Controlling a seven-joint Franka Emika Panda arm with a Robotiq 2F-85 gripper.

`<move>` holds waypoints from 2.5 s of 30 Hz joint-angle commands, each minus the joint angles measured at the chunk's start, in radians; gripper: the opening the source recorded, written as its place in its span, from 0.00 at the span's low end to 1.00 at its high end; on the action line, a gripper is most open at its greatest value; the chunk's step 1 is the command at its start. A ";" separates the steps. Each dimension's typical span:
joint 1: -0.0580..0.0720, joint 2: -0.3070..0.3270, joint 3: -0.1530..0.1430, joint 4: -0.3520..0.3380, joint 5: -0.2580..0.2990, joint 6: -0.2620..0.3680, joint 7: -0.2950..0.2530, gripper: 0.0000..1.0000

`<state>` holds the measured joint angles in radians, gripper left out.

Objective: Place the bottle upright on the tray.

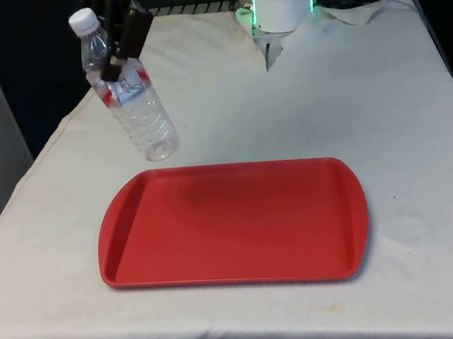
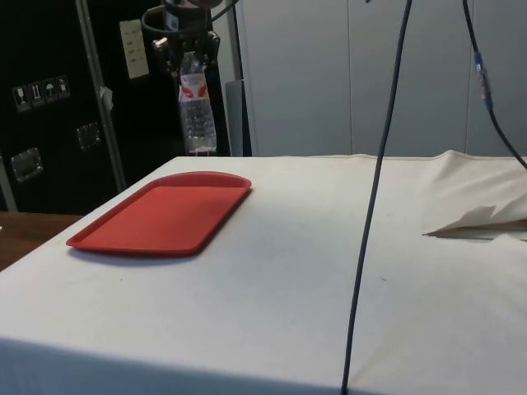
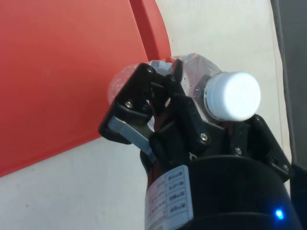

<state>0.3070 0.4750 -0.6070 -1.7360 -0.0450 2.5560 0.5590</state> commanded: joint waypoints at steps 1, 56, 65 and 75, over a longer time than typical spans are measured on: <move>0.004 0.000 -0.001 -0.007 -0.007 0.021 0.001 0.31; 0.010 0.066 0.082 -0.061 -0.187 0.346 0.015 0.31; 0.002 0.064 0.095 -0.063 -0.192 0.352 0.008 0.31; 0.007 0.067 0.101 -0.065 -0.198 0.355 0.011 0.31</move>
<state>0.3060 0.5400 -0.4980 -1.7970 -0.2380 2.9000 0.5620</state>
